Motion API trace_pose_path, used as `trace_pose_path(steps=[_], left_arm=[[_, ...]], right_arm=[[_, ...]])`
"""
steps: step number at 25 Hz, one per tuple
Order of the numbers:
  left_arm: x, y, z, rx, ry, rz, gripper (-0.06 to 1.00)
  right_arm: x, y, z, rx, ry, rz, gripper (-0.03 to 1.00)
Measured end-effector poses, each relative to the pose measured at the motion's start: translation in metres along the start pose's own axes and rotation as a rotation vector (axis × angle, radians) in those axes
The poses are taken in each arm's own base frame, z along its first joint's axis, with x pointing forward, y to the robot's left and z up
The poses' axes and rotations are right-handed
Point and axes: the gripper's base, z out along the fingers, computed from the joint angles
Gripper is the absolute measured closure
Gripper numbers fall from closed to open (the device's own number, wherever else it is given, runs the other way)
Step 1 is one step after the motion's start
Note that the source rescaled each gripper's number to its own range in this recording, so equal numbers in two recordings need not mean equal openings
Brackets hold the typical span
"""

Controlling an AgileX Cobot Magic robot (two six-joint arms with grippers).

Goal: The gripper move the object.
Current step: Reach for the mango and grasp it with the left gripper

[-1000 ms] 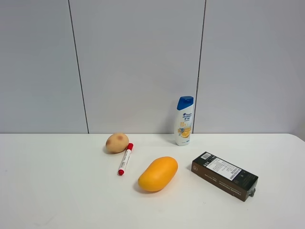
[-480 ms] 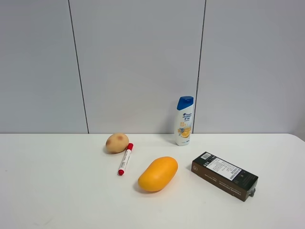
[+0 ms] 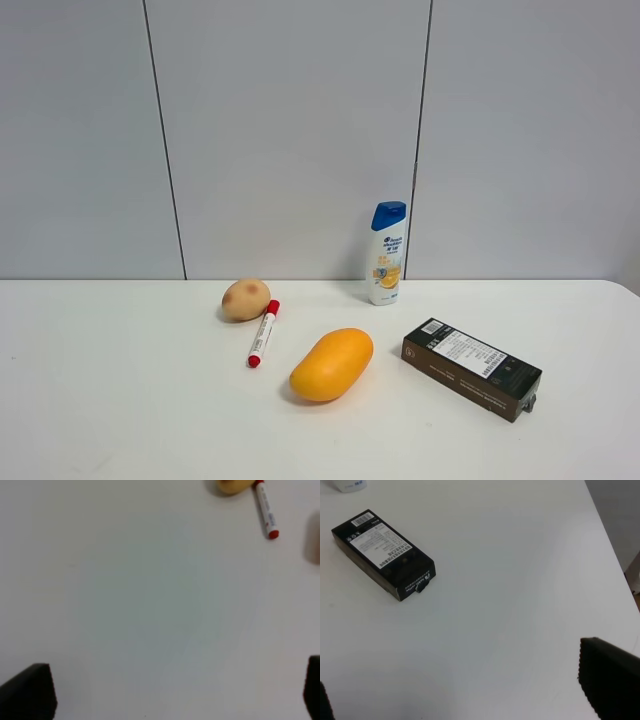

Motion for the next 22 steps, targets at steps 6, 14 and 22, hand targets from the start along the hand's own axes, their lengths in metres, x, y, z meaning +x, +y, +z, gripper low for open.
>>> trace_pose_path(steps=[6,14,22], left_arm=[[-0.031,0.006,0.029,0.042,0.070,0.011,-0.06],[-0.087,-0.016,0.099,0.173,0.156,0.108,-0.06],[-0.119,-0.077,0.153,0.304,0.166,0.161,-0.06]], right_arm=[[0.000,0.000,0.000,0.000,0.000,0.000,-0.03],[0.000,0.000,0.000,0.000,0.000,0.000,-0.03],[0.000,0.000,0.000,0.000,0.000,0.000,-0.03]])
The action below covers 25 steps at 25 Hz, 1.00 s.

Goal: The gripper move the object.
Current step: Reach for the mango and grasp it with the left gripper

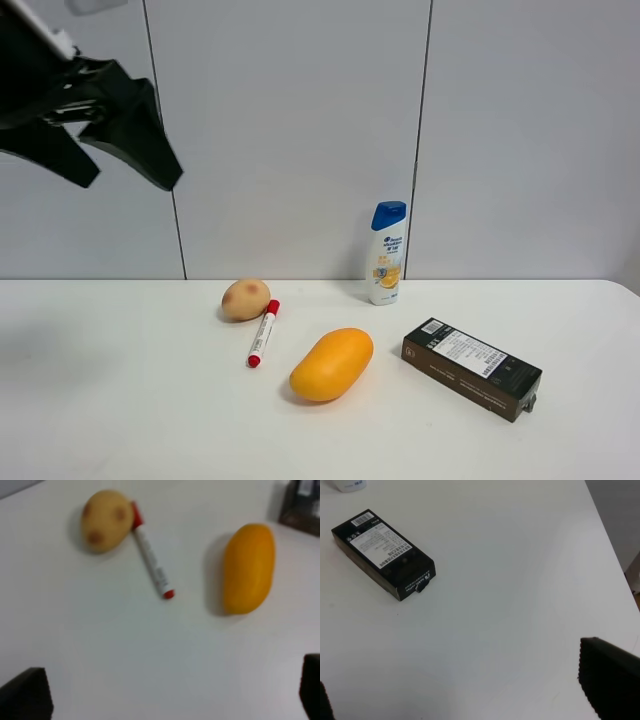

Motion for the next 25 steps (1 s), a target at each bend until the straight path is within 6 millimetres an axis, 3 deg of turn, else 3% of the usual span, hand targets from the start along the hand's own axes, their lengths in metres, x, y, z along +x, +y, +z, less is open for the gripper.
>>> trace_pose_path(steps=[6,15,25], left_arm=[[-0.017,-0.039,0.030,0.081,0.031,-0.003,-0.06],[-0.006,-0.085,0.074,0.146,0.110,0.060,-0.06],[0.013,-0.096,0.121,0.108,0.219,0.092,-0.06]], right_arm=[[0.000,0.000,0.000,0.000,0.000,0.000,-0.03],[0.000,0.000,0.000,0.000,0.000,0.000,-0.03],[0.000,0.000,0.000,0.000,0.000,0.000,-0.03]])
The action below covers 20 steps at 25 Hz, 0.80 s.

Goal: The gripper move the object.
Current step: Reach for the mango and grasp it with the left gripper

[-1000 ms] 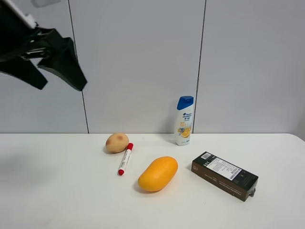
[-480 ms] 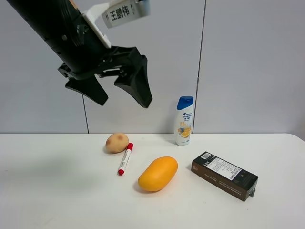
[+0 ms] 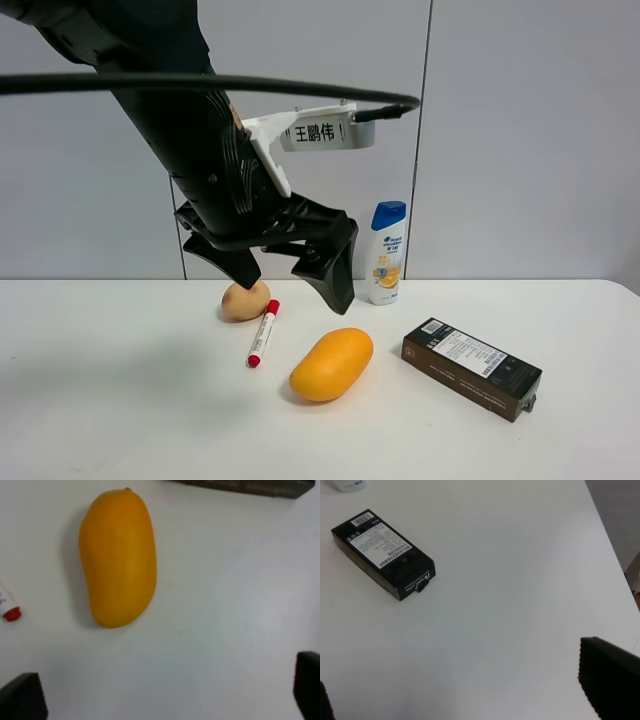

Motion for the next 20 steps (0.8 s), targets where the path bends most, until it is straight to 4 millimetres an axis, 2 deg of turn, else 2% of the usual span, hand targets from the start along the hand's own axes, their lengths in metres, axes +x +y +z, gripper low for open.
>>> trace_pose_path(steps=[9,16,20], left_arm=[[0.003,-0.001,0.029,-0.055,0.022,0.101,-0.06],[-0.001,-0.007,0.034,-0.081,-0.039,0.190,-0.06],[0.000,-0.006,0.047,-0.081,-0.033,0.192,-0.06]], right_arm=[[0.000,0.000,0.000,0.000,0.000,0.000,-0.03],[0.000,0.000,0.000,0.000,0.000,0.000,-0.03],[0.000,0.000,0.000,0.000,0.000,0.000,-0.03]])
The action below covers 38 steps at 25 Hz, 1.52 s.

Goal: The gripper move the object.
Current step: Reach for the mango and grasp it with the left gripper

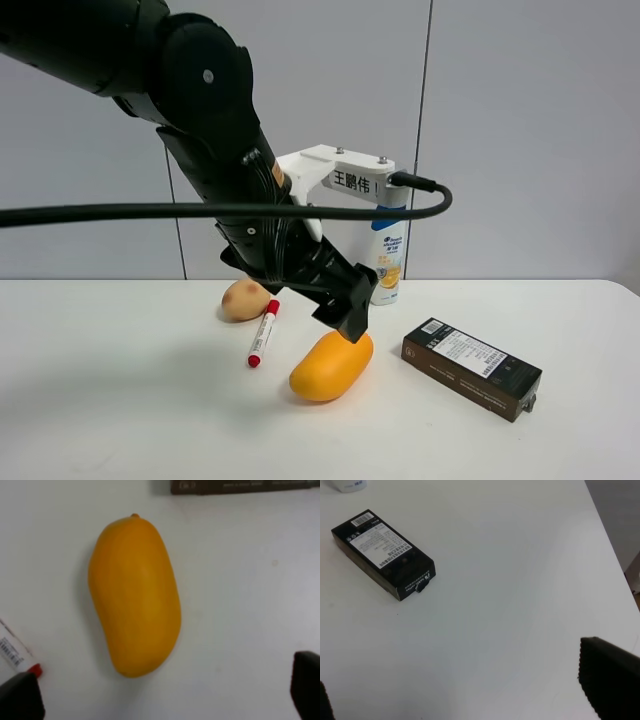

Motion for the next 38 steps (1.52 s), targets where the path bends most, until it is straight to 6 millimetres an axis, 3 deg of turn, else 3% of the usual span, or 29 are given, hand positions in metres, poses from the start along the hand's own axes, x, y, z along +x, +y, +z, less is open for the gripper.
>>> trace_pose_path(steps=[4,14,19,38], left_arm=[[0.002,0.000,0.024,-0.001,0.044,0.003,-0.06],[-0.023,0.000,0.063,0.001,0.026,-0.001,-0.06],[-0.019,0.003,0.084,0.003,0.070,-0.018,-0.06],[-0.003,0.016,0.120,-0.007,0.087,-0.028,-0.06]], right_arm=[[0.000,0.000,0.000,0.000,0.000,0.000,-0.03],[0.000,0.000,0.000,0.000,0.000,0.000,-0.03],[0.000,0.000,0.000,0.000,0.000,0.000,-0.03],[0.000,0.000,0.000,0.000,0.001,0.000,-0.03]])
